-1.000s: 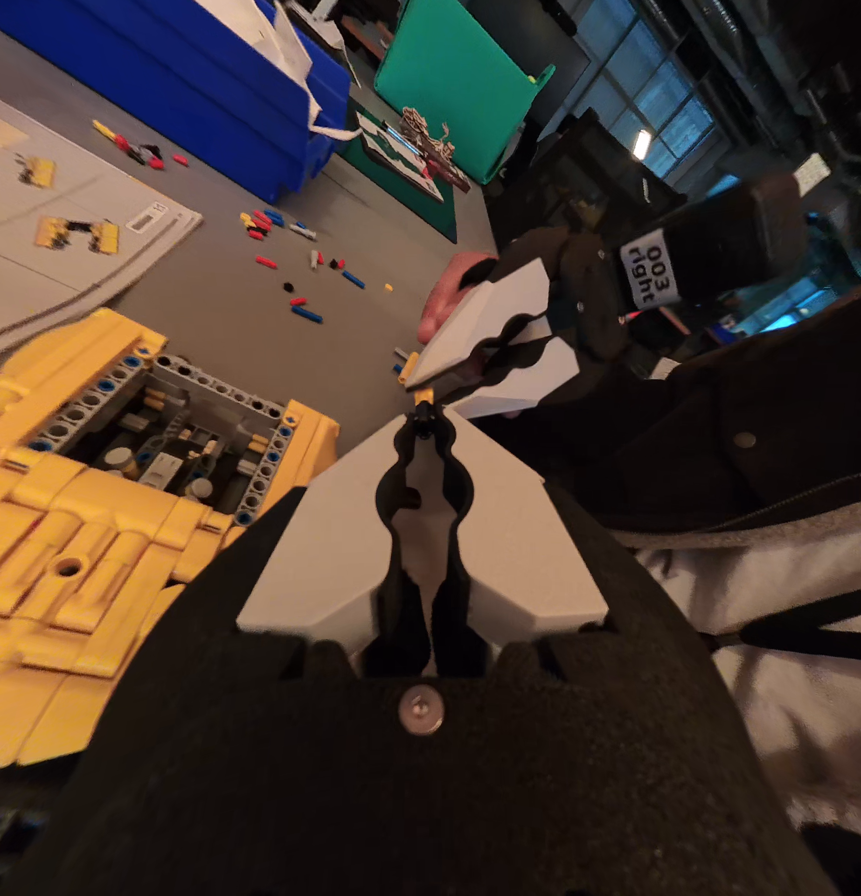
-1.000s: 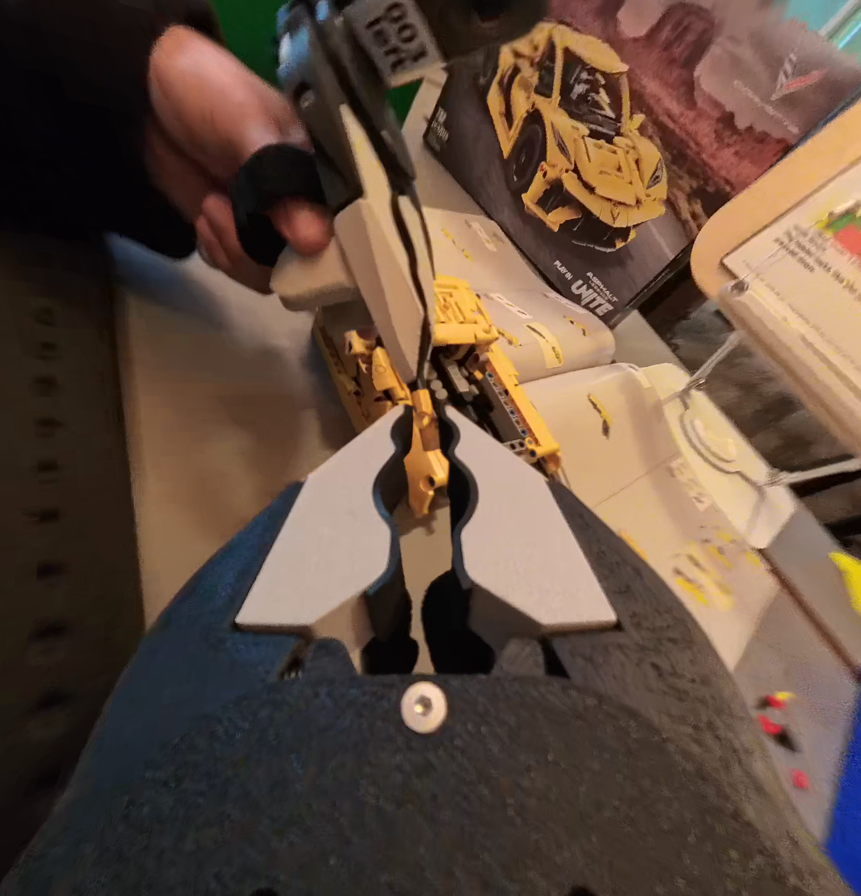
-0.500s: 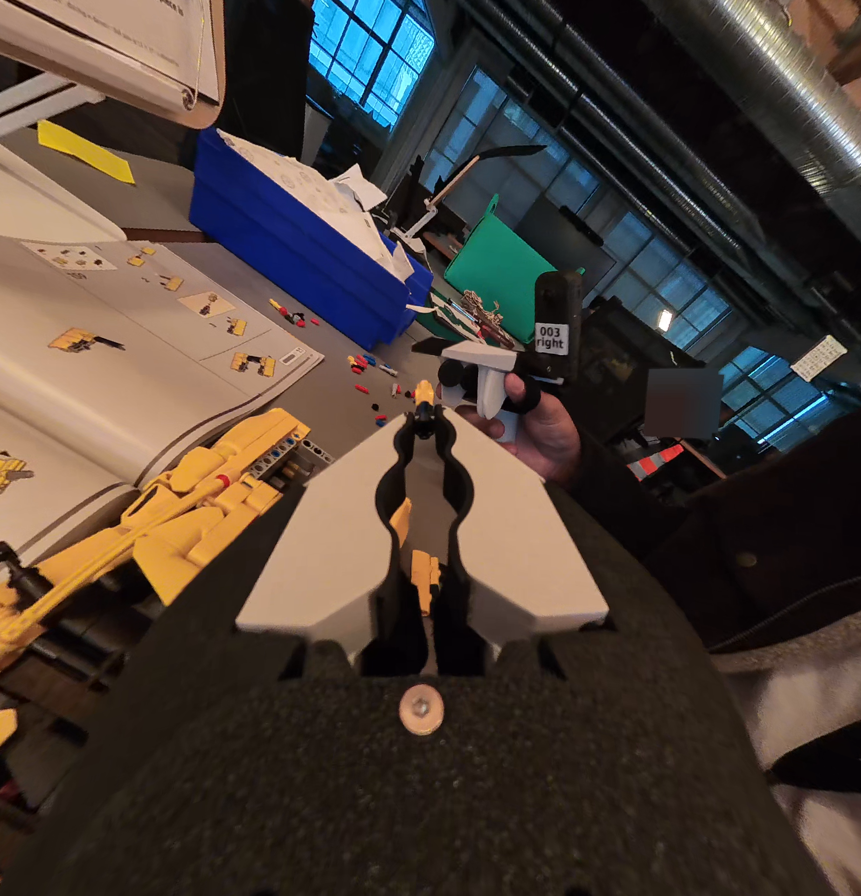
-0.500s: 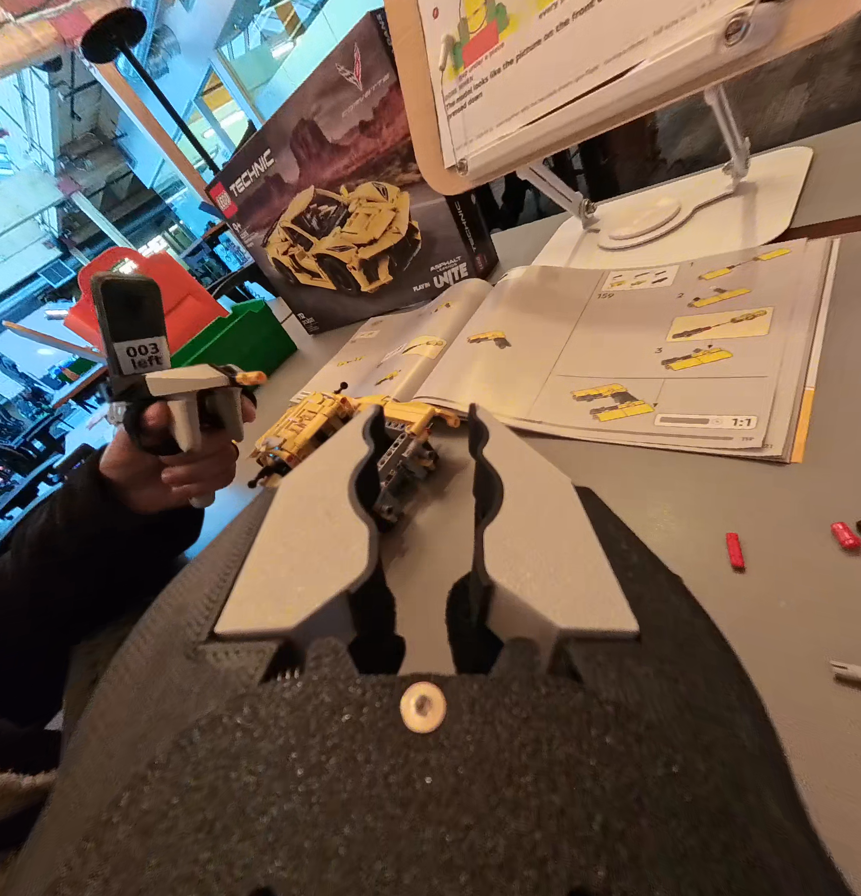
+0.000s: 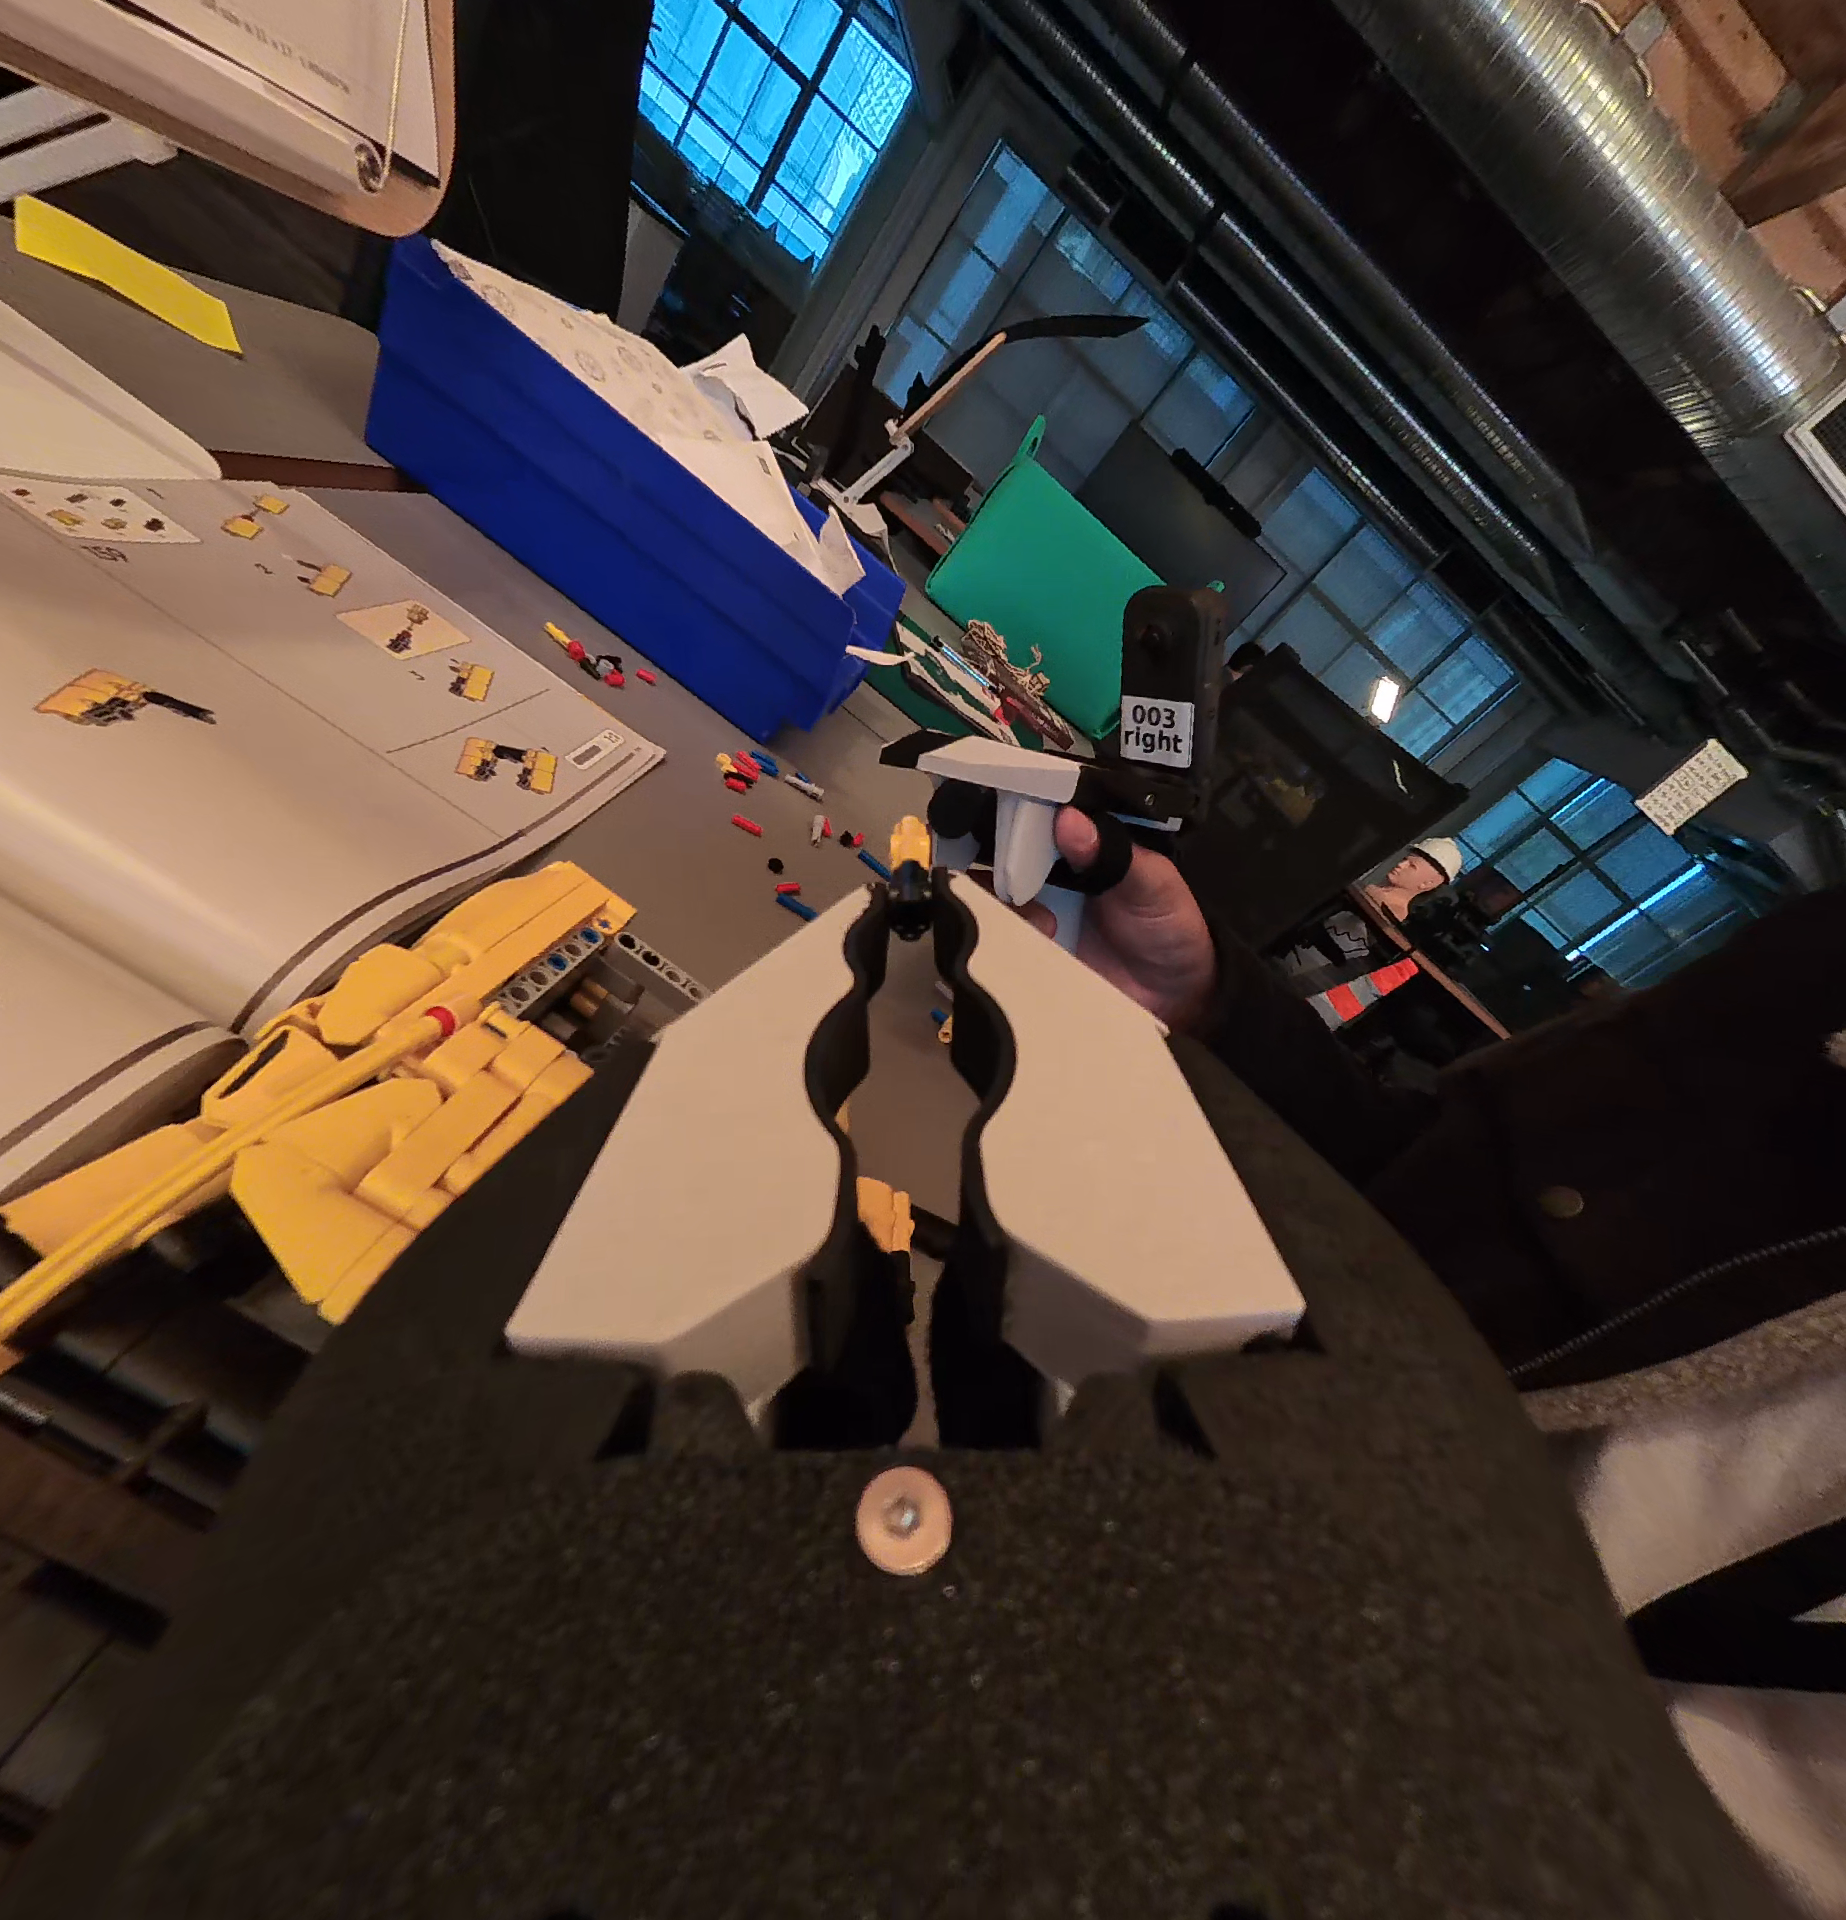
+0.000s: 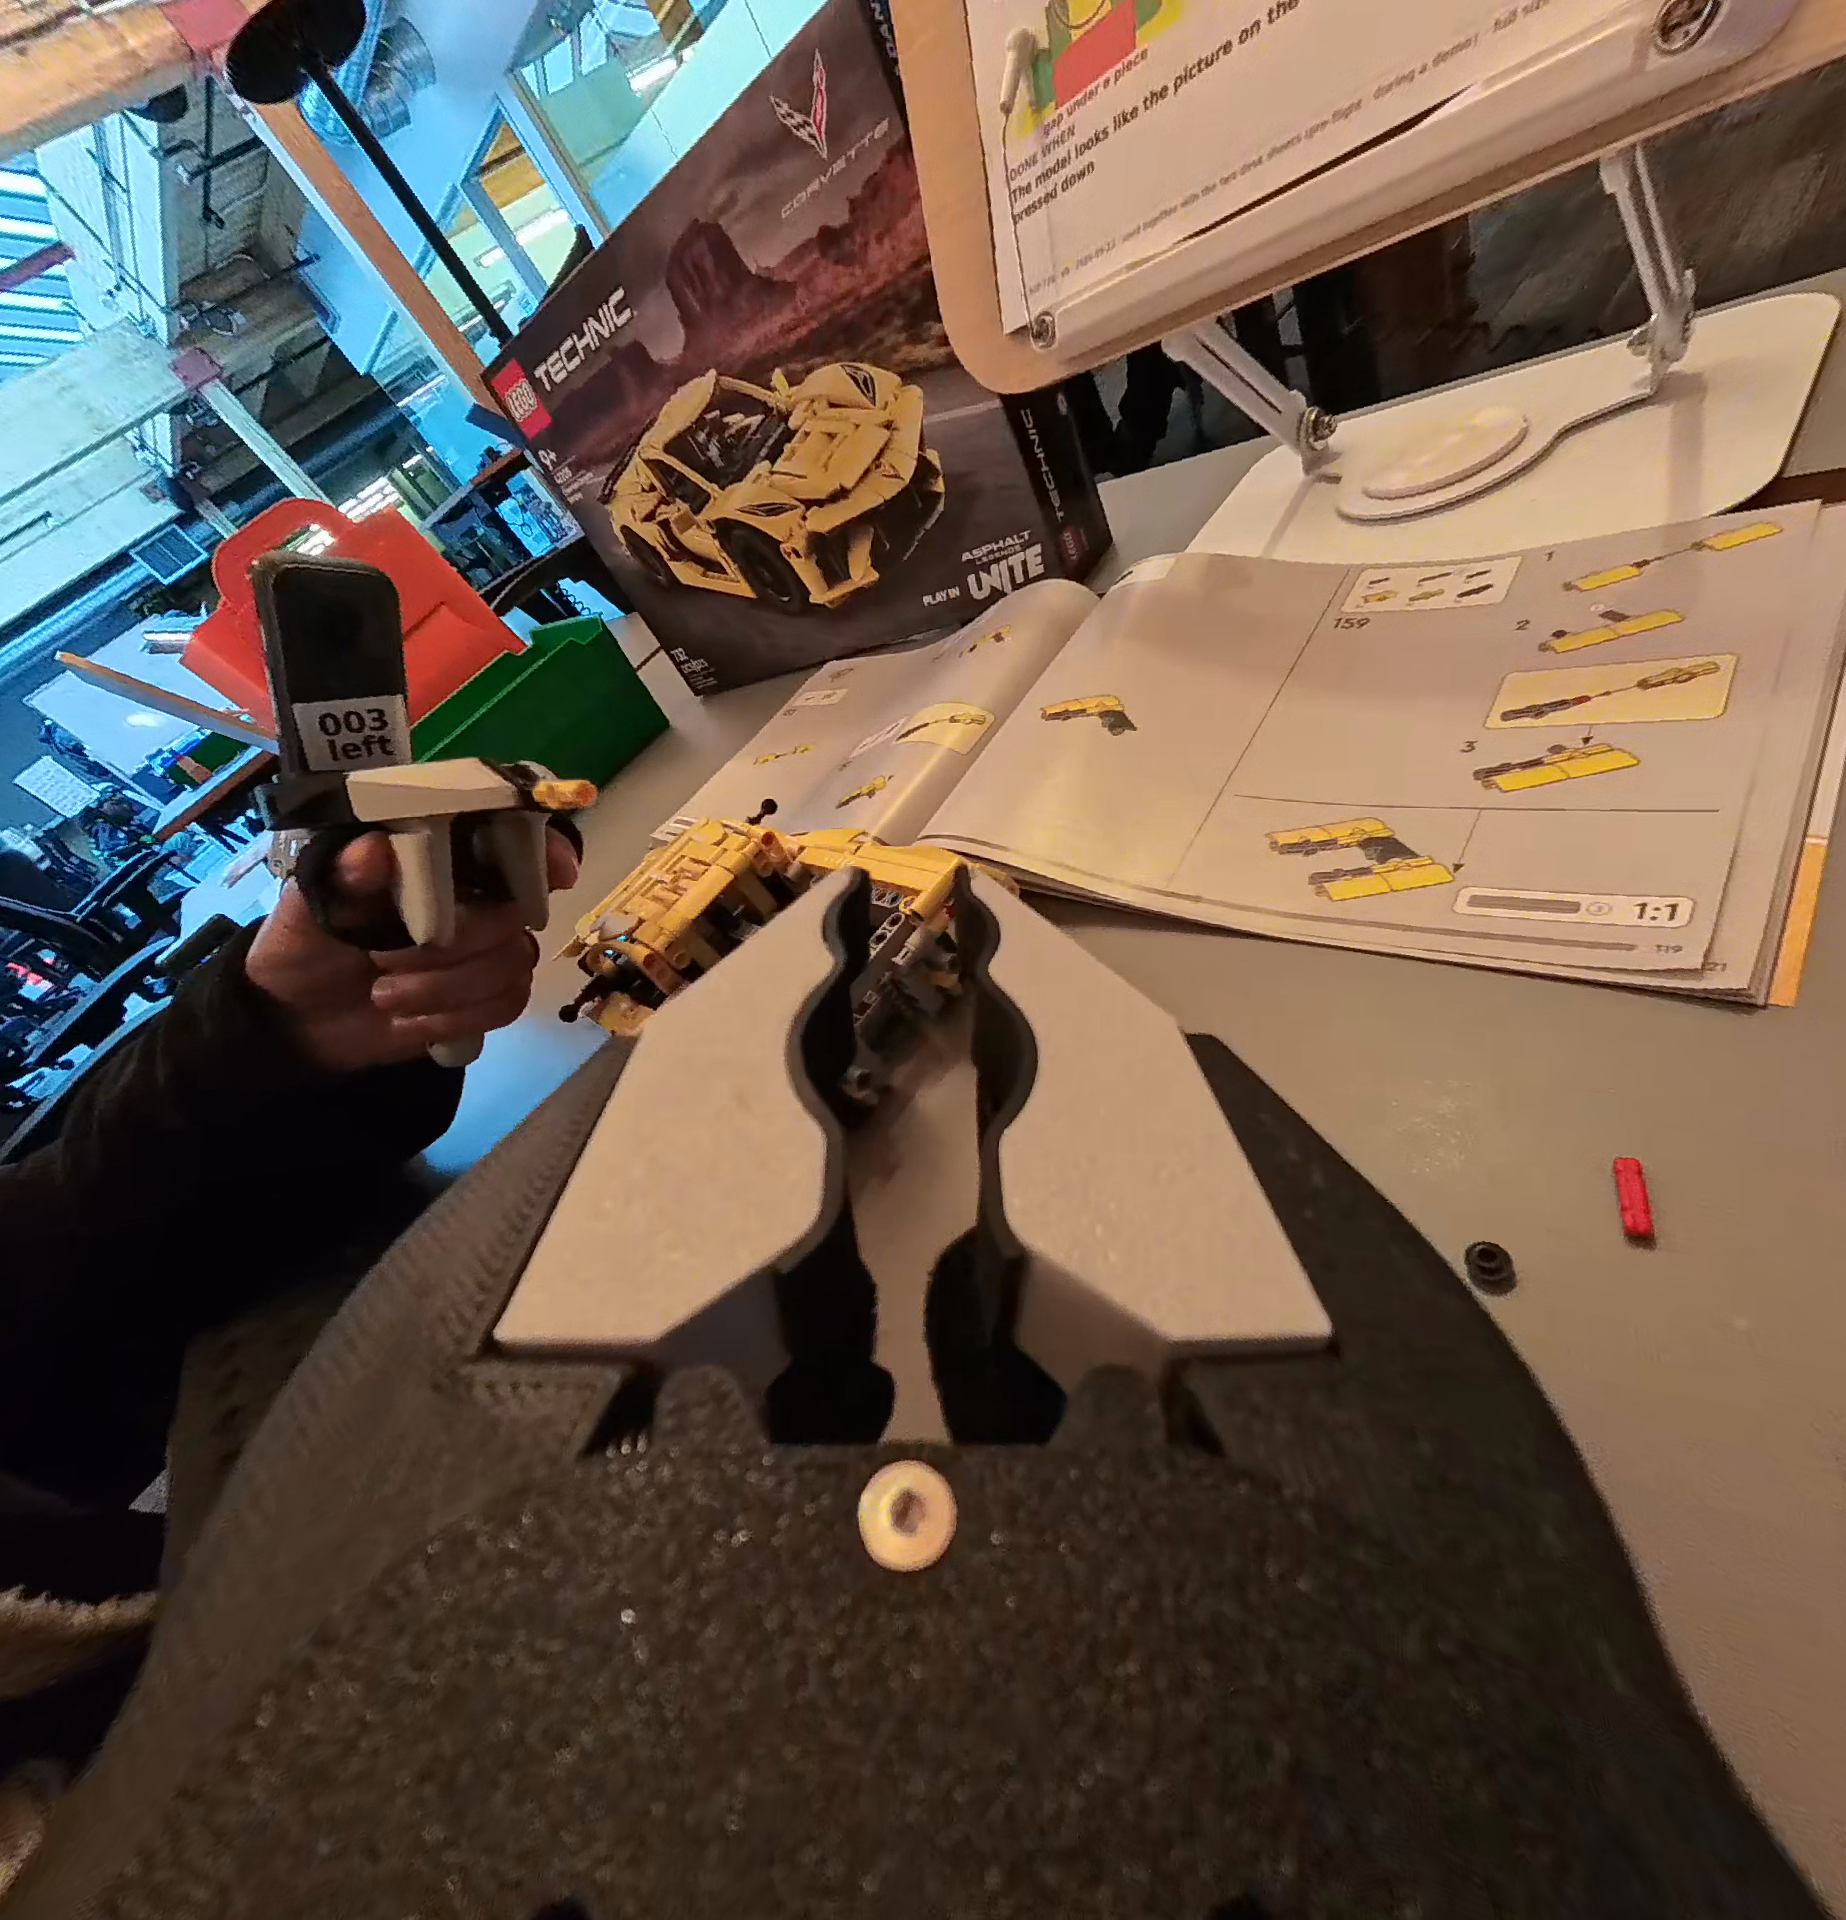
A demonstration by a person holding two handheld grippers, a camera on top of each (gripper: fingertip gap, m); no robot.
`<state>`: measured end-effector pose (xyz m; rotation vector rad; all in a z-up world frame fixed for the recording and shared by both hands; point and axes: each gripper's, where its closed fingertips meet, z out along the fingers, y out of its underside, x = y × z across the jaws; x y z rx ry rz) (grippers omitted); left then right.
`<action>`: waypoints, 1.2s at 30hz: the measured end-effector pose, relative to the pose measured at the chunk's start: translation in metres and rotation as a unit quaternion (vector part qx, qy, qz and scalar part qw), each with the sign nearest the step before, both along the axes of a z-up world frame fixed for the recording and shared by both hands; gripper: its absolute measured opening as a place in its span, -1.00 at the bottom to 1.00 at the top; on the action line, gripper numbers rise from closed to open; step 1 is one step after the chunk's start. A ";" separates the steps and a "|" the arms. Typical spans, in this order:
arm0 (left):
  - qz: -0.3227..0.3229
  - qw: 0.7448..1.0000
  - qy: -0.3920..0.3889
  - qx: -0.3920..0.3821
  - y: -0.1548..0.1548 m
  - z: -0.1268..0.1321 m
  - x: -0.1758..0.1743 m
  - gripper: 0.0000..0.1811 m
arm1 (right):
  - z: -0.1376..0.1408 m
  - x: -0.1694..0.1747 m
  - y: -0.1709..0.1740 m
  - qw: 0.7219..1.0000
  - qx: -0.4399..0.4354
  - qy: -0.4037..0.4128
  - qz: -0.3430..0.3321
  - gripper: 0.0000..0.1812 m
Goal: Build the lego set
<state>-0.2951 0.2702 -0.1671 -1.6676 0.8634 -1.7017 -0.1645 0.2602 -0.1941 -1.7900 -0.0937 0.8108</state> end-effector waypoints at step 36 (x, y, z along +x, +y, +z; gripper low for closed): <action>-0.107 0.983 0.069 0.132 -0.071 -0.025 0.033 -0.92 | -0.109 0.057 -0.125 0.884 -0.037 -0.389 0.256 -0.83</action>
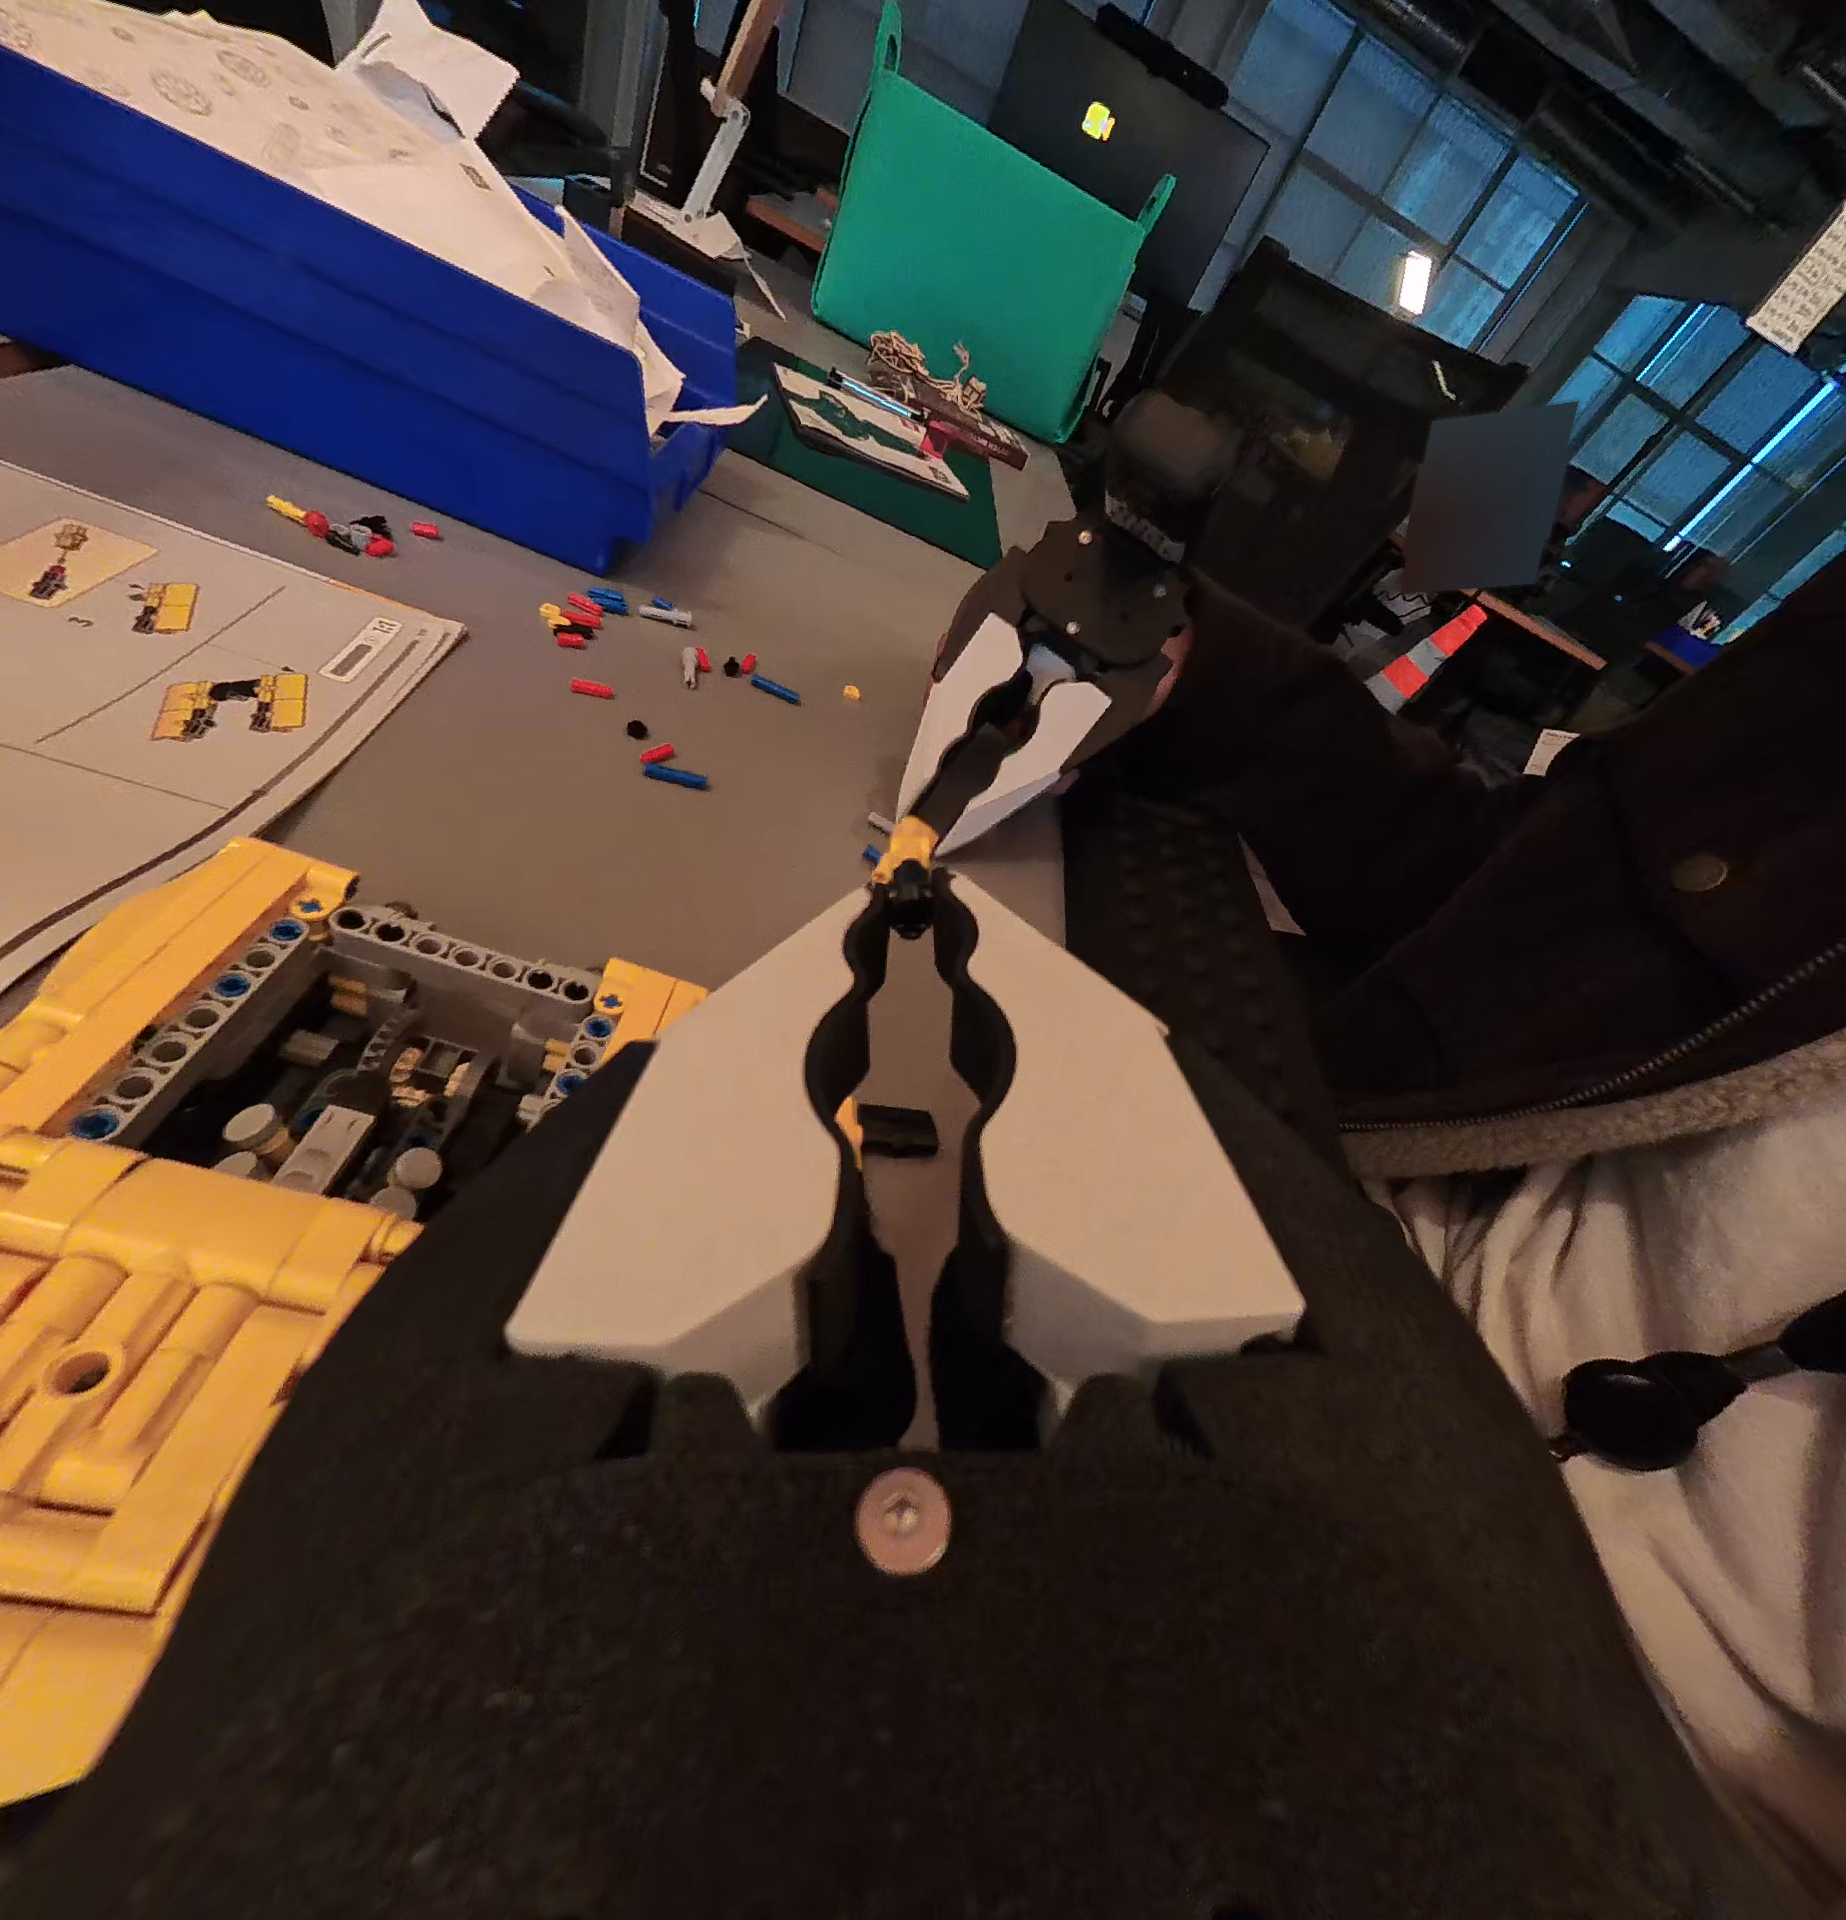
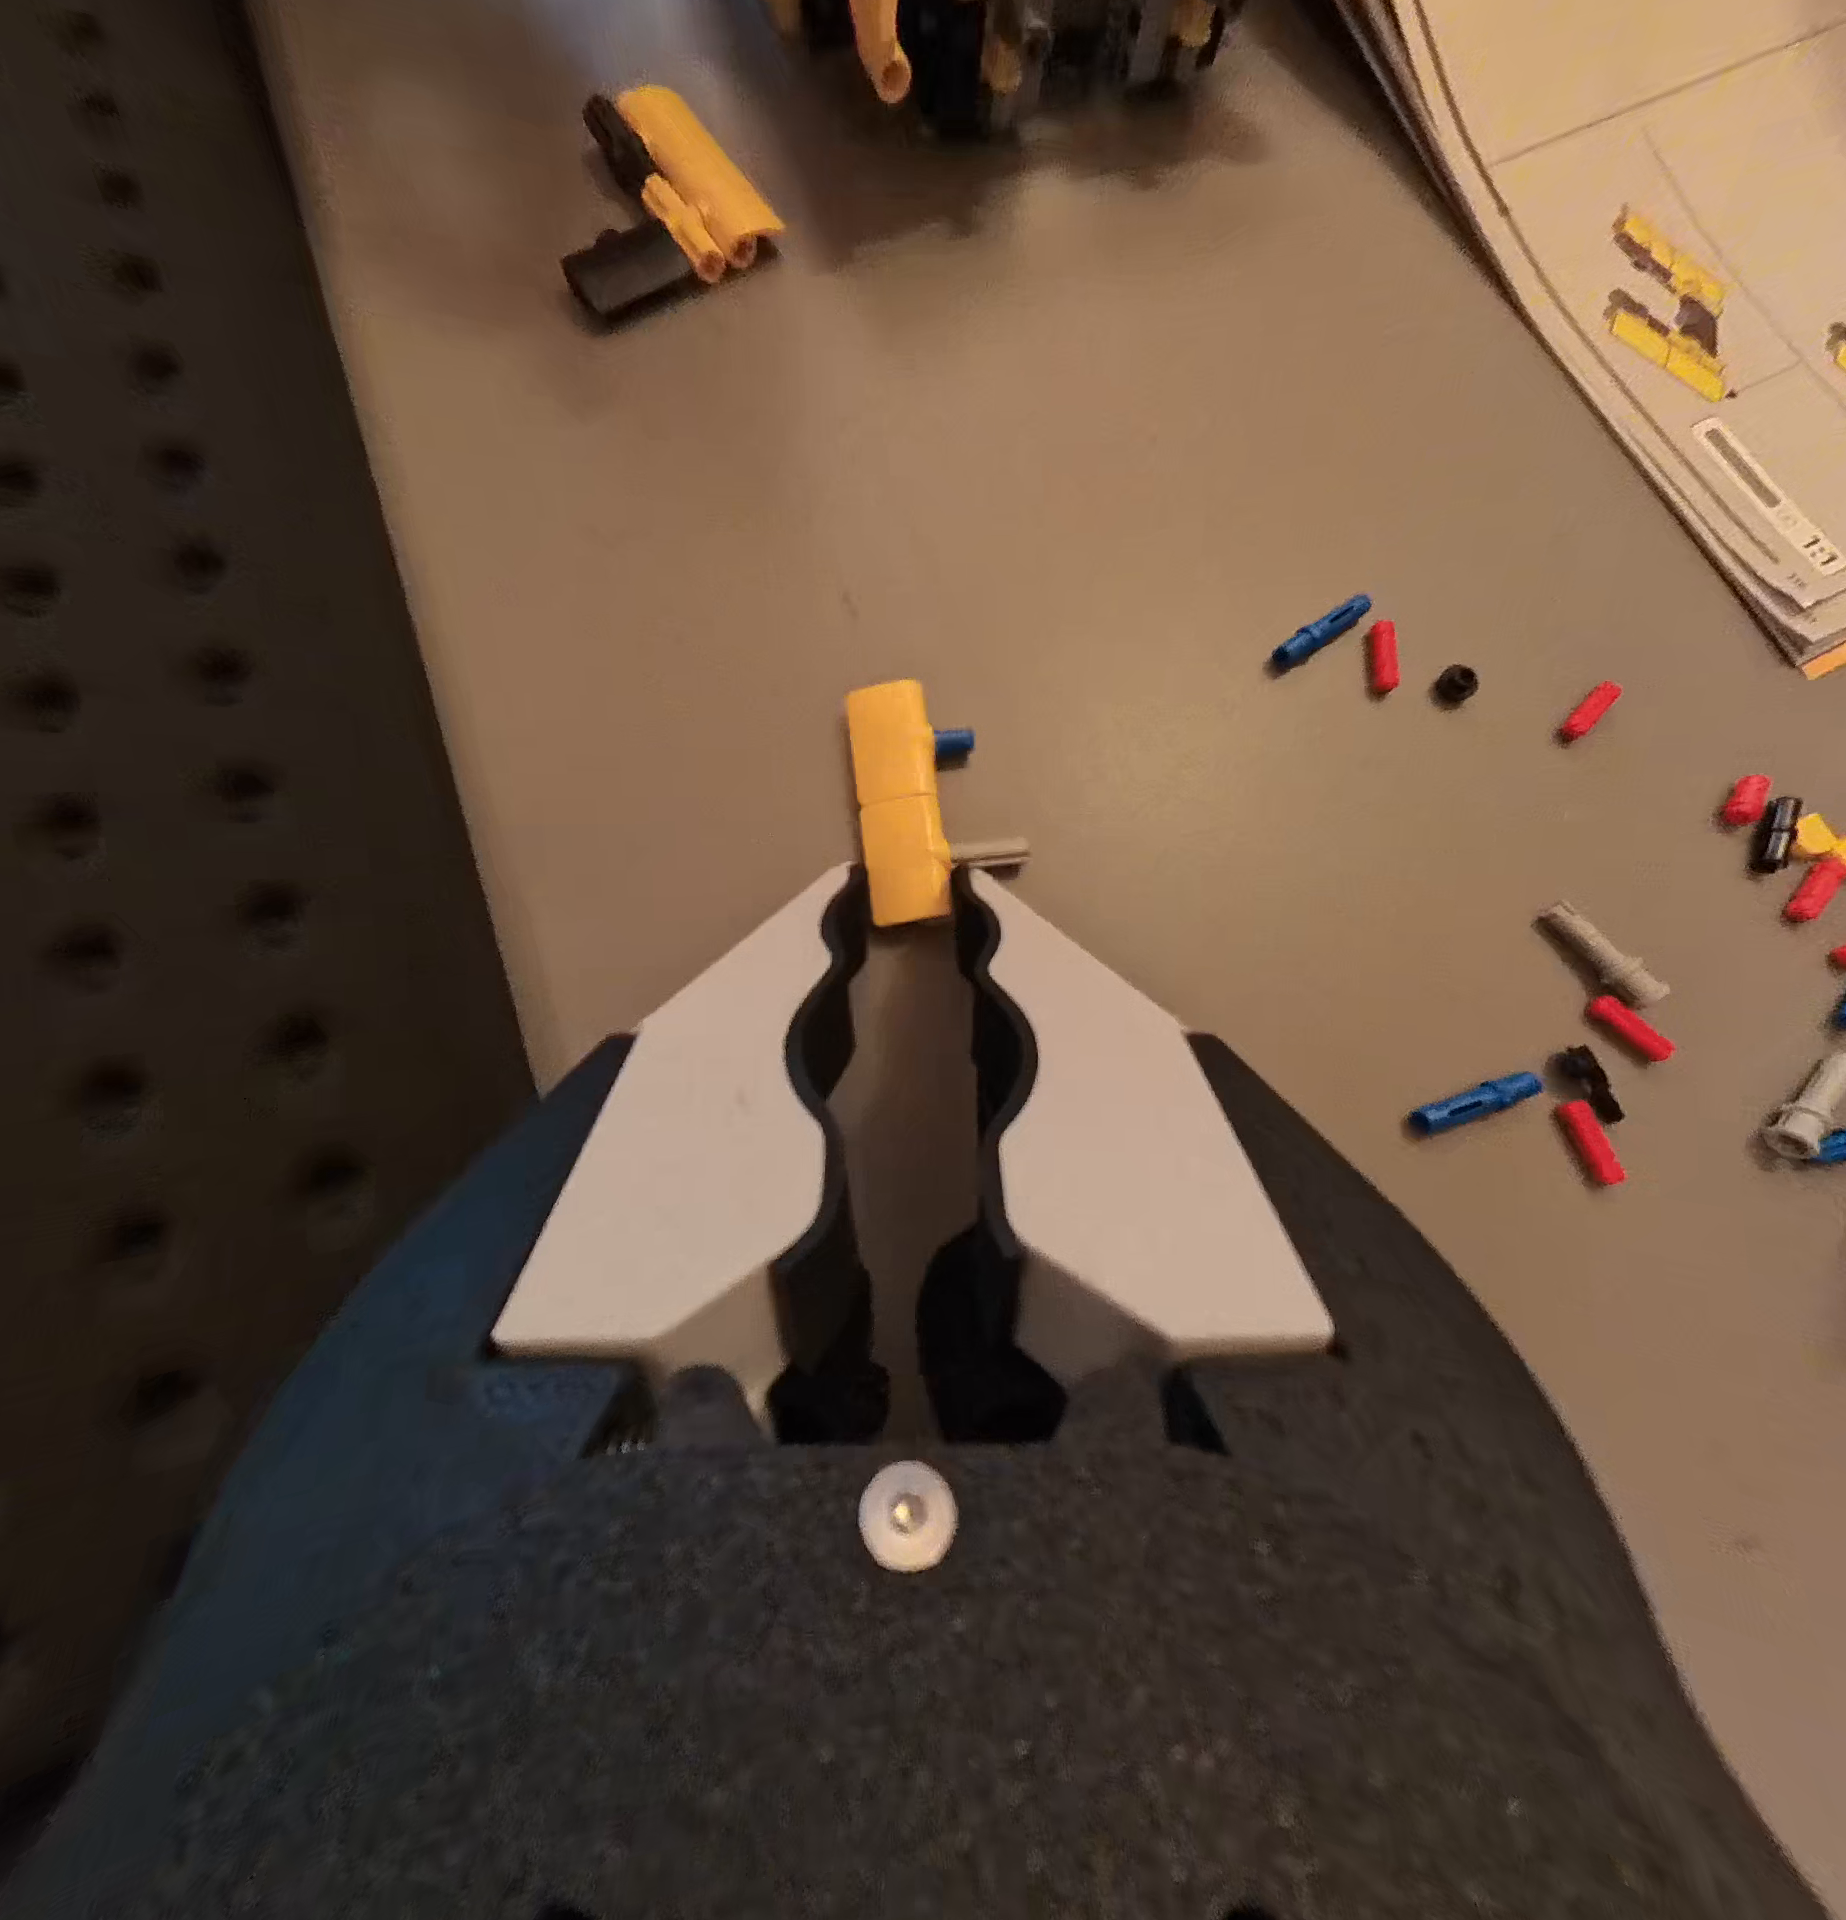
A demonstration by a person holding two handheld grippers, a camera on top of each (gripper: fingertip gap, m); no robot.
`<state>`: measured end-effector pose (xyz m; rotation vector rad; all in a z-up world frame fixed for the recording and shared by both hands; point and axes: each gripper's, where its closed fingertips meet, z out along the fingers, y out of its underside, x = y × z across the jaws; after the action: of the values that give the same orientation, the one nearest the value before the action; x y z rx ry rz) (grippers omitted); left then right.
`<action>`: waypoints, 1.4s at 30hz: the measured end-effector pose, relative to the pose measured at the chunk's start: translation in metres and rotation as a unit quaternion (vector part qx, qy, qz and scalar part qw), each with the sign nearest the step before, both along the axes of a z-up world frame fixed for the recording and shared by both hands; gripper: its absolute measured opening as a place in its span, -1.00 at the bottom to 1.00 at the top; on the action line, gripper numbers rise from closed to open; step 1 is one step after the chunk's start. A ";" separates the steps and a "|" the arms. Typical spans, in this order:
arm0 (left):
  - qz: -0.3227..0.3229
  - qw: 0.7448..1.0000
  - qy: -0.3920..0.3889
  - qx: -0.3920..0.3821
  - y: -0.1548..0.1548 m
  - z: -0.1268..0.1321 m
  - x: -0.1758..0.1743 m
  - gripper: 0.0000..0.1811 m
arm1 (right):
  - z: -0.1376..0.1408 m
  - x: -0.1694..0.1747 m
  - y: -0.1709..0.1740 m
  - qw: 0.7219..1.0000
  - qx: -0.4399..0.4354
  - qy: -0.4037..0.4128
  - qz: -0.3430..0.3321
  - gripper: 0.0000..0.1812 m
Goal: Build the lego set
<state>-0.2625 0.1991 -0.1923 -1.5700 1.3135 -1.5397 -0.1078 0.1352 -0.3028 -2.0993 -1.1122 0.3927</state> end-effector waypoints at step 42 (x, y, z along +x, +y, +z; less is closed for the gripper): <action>-0.081 0.994 0.022 0.076 -0.046 -0.012 0.008 -0.92 | 0.090 -0.143 -0.002 0.968 0.102 0.188 0.131 -0.82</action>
<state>-0.2545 0.1530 -0.2039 -1.4409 1.5773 -1.4675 -0.2508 0.1336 -0.2126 -1.6159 -1.1466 0.7368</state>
